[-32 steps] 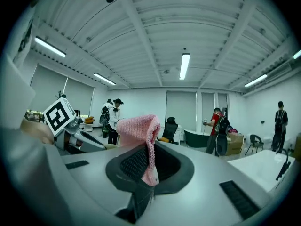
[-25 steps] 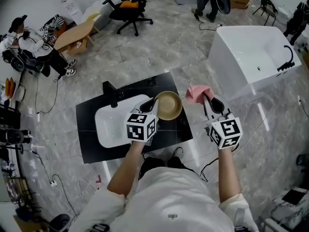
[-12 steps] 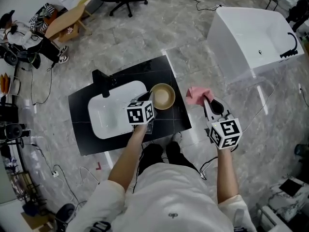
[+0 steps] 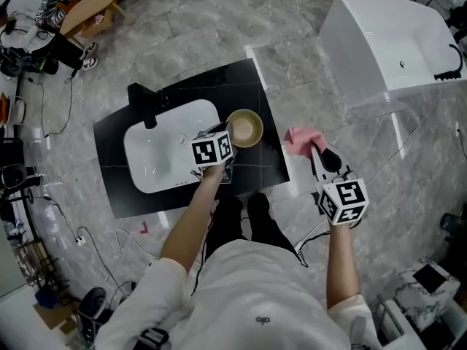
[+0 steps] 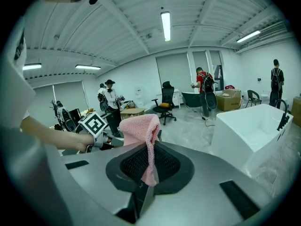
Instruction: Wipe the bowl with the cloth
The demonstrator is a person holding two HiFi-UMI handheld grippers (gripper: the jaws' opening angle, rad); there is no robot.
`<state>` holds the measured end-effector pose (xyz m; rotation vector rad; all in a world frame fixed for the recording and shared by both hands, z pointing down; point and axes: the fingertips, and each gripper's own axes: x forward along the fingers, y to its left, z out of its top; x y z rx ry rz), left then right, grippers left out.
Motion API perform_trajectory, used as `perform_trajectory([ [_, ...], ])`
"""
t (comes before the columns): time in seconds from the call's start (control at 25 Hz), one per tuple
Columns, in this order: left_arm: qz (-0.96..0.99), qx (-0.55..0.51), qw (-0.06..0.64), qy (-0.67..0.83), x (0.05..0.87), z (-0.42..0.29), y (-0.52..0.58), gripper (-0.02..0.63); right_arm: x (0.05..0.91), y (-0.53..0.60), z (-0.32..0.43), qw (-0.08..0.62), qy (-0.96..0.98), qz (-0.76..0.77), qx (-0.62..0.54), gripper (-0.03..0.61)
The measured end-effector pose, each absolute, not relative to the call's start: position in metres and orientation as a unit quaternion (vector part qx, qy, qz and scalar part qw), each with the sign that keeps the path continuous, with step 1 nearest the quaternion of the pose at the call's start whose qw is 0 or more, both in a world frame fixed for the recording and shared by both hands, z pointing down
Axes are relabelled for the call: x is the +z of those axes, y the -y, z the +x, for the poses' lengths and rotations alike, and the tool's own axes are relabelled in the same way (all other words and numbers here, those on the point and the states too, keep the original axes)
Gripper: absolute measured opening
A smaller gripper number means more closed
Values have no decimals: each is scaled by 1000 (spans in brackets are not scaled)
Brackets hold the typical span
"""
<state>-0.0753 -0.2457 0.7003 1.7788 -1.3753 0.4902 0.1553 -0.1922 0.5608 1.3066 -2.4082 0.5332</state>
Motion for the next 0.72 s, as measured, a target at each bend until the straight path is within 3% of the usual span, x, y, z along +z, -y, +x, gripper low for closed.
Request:
perform_trajectory([
  [0.72,680,188,443,553,743,-83,243,28,586,187,160,190,844,457,208,17],
])
